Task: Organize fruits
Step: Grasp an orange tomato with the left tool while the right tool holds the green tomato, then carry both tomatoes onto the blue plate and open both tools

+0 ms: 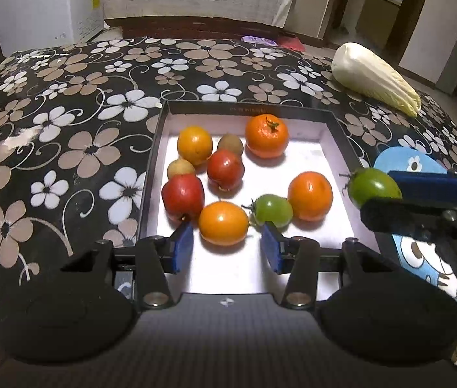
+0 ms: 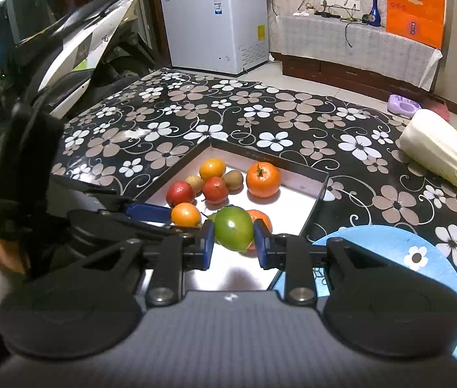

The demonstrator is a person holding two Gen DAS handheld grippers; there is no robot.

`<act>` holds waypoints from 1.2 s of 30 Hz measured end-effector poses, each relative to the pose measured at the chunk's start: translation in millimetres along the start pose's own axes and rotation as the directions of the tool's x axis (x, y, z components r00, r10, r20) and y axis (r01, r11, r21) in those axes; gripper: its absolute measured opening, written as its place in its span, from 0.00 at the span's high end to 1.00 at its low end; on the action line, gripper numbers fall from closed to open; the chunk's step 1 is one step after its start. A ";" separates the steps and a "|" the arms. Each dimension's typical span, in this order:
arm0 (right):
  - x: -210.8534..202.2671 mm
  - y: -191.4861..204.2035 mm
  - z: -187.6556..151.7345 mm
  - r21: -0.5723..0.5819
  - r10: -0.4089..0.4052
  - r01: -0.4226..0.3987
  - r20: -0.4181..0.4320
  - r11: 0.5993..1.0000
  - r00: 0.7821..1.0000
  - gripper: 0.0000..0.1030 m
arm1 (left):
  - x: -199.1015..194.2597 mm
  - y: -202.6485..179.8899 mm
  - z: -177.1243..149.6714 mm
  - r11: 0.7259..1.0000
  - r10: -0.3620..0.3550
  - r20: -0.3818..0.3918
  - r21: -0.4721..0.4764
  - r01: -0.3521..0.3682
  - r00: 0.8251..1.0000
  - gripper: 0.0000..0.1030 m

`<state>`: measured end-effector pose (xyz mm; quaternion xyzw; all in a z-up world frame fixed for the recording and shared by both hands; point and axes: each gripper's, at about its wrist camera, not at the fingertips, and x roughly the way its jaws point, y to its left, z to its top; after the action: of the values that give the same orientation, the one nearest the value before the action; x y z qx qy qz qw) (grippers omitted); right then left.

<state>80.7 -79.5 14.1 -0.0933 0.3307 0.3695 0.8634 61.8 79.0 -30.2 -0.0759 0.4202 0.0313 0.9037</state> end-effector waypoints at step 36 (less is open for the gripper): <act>-16.1 -2.6 4.3 0.043 0.021 -0.023 0.055 0.999 0.998 0.71 | -54.9 -24.3 -4.9 0.996 -0.061 0.083 0.075 0.055 0.995 0.57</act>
<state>76.5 -88.9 27.5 -0.0606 0.3158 0.3740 0.8699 25.6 54.6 11.4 -0.0537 0.3797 -0.0069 0.9235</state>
